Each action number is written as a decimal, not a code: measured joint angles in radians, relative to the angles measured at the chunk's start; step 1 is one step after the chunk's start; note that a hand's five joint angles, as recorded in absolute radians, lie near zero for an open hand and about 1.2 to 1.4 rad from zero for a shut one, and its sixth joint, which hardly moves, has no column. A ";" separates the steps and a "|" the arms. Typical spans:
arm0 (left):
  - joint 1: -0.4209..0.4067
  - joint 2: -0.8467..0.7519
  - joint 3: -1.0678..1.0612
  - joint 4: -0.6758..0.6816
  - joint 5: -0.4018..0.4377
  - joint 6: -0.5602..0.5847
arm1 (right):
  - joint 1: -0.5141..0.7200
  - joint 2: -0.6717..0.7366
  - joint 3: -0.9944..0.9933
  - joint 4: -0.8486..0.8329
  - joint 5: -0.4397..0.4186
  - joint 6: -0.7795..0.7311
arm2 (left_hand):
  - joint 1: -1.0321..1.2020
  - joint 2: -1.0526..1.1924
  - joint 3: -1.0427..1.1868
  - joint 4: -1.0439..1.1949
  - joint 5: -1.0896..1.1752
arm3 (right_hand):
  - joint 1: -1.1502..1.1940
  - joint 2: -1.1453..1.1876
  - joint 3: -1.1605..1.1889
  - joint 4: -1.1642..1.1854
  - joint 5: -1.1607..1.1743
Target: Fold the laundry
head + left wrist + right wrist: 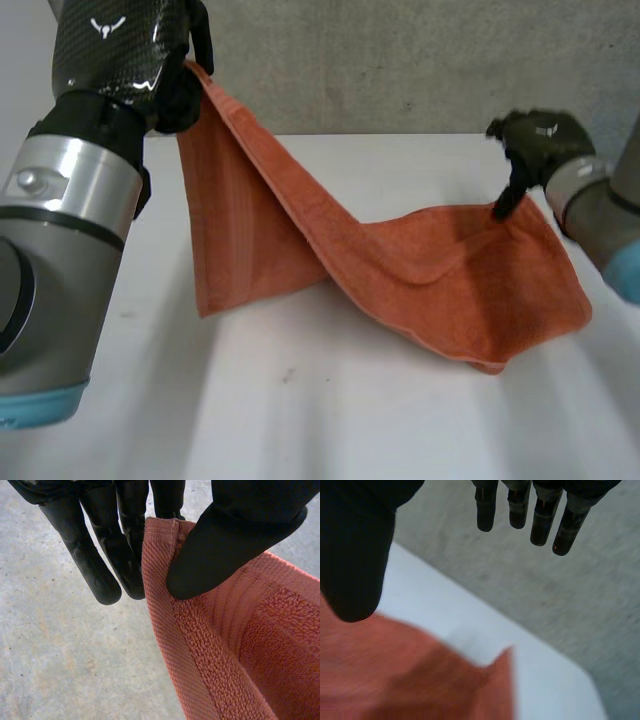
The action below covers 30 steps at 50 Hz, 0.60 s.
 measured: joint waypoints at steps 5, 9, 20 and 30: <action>0.008 -0.048 0.045 0.000 -0.002 0.000 | 0.023 -0.134 0.274 0.003 -0.051 0.099 | 0.000 0.000 0.000 0.000 0.000 | 0.000 0.000 0.000 0.000 0.000; 0.015 -0.068 0.054 0.000 -0.004 0.000 | 0.025 -0.183 0.403 0.000 -0.108 0.149 | 0.000 0.000 0.000 0.000 0.000 | 0.000 0.000 0.000 0.000 0.000; 0.026 -0.092 0.056 0.000 -0.005 -0.012 | 0.024 -0.187 0.686 -0.183 -0.203 0.191 | 0.000 0.000 0.000 0.000 0.000 | 0.004 0.028 0.034 0.003 0.004; 0.034 -0.090 0.064 0.000 -0.007 -0.014 | 0.024 -0.091 0.722 -0.329 -0.183 0.176 | 0.000 0.000 0.000 0.000 0.000 | 0.086 0.367 0.370 0.350 0.313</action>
